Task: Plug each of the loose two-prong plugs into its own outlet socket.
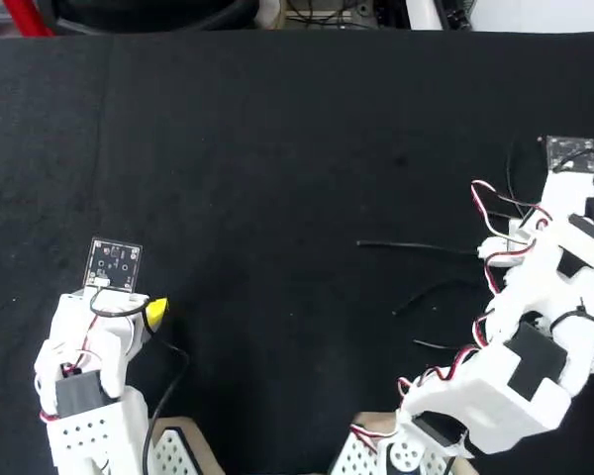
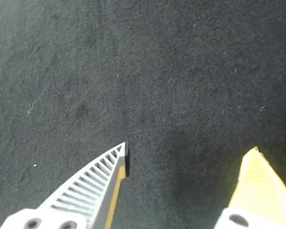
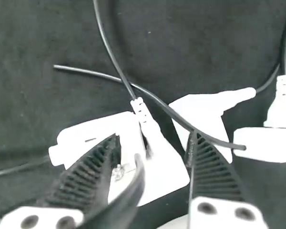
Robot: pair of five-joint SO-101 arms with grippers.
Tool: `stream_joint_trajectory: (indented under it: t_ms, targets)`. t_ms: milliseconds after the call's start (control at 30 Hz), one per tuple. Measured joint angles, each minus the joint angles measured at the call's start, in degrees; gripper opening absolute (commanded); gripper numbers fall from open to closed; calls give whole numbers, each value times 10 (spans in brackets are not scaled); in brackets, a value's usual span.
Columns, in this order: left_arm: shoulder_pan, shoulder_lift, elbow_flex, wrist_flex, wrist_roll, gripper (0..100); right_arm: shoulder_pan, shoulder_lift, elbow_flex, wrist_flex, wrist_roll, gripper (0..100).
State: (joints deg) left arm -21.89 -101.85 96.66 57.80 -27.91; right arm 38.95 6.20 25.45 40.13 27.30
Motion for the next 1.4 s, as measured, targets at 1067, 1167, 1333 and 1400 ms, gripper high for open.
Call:
stream_joint_trajectory:
  t_ms: [1067, 1167, 1333, 1400]
  targets:
    - [0, 0, 0, 0, 0, 70, -299, -727, 600, 48, -92, 15]
    - [0, 0, 0, 1, 0, 68, -335, -811, 700, -13, -91, 18]
    - [0, 0, 0, 81, 1, 71, -342, -927, 716, 69, -92, 18]
    - [0, 0, 0, 125, 0, 70, -342, -958, 717, 103, -92, 18]
